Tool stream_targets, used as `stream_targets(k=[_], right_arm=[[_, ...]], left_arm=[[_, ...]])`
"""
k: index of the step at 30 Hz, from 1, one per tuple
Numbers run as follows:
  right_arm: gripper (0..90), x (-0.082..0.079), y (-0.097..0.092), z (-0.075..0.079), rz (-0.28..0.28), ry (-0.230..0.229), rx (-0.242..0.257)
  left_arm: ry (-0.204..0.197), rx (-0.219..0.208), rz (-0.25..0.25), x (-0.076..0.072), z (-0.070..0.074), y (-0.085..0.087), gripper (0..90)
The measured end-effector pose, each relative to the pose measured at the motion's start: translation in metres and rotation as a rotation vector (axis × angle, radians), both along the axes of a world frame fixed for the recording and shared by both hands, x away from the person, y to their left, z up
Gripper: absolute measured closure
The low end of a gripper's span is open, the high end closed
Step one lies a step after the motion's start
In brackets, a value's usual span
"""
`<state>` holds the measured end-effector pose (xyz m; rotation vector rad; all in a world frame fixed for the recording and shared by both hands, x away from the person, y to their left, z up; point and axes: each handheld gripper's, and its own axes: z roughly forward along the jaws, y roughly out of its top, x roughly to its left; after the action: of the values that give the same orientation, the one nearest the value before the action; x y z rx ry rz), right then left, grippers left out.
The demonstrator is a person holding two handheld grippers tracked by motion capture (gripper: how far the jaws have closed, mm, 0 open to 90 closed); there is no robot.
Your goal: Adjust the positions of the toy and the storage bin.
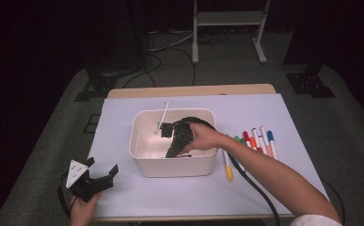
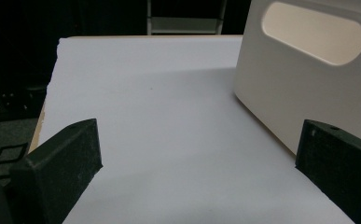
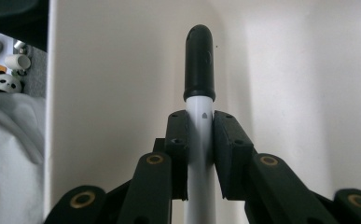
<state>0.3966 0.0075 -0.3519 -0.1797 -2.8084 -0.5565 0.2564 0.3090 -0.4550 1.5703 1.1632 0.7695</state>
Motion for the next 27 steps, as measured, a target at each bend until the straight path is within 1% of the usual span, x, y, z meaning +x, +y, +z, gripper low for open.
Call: stream_targets(k=[4, 5, 6, 10, 12, 13, 14, 15, 19, 23, 27], right_arm=[[75.0, 0.001, 0.002, -0.002, -0.004, 0.011, -0.012], [72.4, 0.001, 0.002, -0.003, -0.001, 0.014, -0.012], [71.7, 0.002, 0.002, -0.003, -0.006, 0.014, -0.014], [71.2, 0.004, -0.001, -0.001, -0.023, 0.015, -0.006], [70.0, 0.003, -0.003, 0.002, -0.027, 0.006, -0.003], [69.6, 0.003, -0.005, 0.004, -0.030, 0.002, 0.006], [68.5, 0.002, -0.010, 0.011, -0.037, -0.008, 0.031], [68.5, 0.002, -0.010, 0.011, -0.037, -0.008, 0.031], [65.8, -0.003, -0.026, 0.031, -0.069, -0.037, 0.089], [63.6, -0.010, -0.049, 0.052, -0.093, -0.071, 0.152], [60.2, -0.017, -0.076, 0.068, -0.145, -0.094, 0.216]], left_arm=[[0.000, -0.001, 0.000, 0.000, 0.000, 0.000, 0.0], [-0.001, 0.000, 0.000, 0.000, 0.000, 0.000, 0.0], [-0.002, -0.002, 0.000, 0.000, 0.000, 0.000, 0.0], [-0.001, -0.002, 0.000, 0.000, 0.000, 0.000, 0.0], [-0.002, -0.003, 0.000, 0.000, 0.000, 0.000, 0.0], [-0.004, -0.002, 0.000, 0.000, 0.000, 0.000, 0.0], [-0.004, -0.003, 0.000, 0.000, 0.000, 0.000, 0.0], [-0.004, -0.003, 0.001, 0.000, 0.000, 0.000, 0.0], [-0.006, -0.004, 0.001, 0.000, 0.000, 0.000, 0.0], [-0.007, -0.003, 0.003, 0.000, 0.000, 0.000, 0.0], [-0.008, 0.000, 0.001, -0.001, 0.000, 0.000, 0.0]])
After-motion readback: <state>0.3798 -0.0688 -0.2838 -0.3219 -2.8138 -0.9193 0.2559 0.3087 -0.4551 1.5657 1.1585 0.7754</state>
